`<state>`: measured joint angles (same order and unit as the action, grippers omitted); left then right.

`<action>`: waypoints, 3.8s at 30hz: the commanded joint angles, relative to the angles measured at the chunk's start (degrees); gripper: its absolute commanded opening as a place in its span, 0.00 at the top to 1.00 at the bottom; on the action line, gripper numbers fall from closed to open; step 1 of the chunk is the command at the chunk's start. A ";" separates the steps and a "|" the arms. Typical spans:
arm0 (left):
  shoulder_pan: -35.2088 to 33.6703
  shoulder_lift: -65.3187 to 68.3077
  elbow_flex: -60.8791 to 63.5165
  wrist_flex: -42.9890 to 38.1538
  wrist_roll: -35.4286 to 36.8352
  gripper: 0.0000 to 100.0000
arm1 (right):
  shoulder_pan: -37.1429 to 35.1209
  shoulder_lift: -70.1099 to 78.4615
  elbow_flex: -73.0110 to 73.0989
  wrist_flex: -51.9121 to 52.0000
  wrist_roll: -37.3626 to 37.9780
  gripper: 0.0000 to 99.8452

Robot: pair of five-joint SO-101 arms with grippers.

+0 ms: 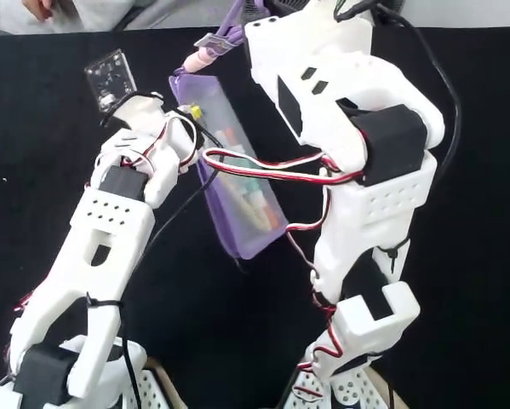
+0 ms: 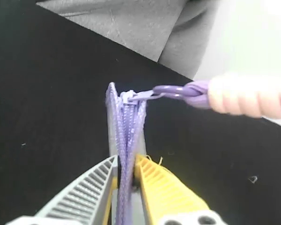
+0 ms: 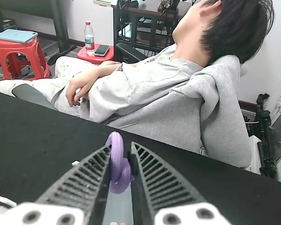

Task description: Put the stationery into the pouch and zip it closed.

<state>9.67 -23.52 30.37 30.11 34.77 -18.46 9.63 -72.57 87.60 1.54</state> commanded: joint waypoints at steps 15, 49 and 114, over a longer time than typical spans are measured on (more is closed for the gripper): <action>-4.62 -11.69 -16.66 12.57 -25.85 0.97 | 6.77 -1.19 -3.38 -1.23 -0.18 0.99; -4.62 -49.41 -15.43 27.43 -33.49 0.97 | 24.18 17.98 -1.71 -20.31 -0.53 0.99; -8.31 -33.32 -21.49 24.62 -33.58 0.77 | 21.01 36.97 -22.55 3.69 14.51 0.99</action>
<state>0.62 -57.19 11.82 55.16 1.71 3.60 47.34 -92.53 91.74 15.78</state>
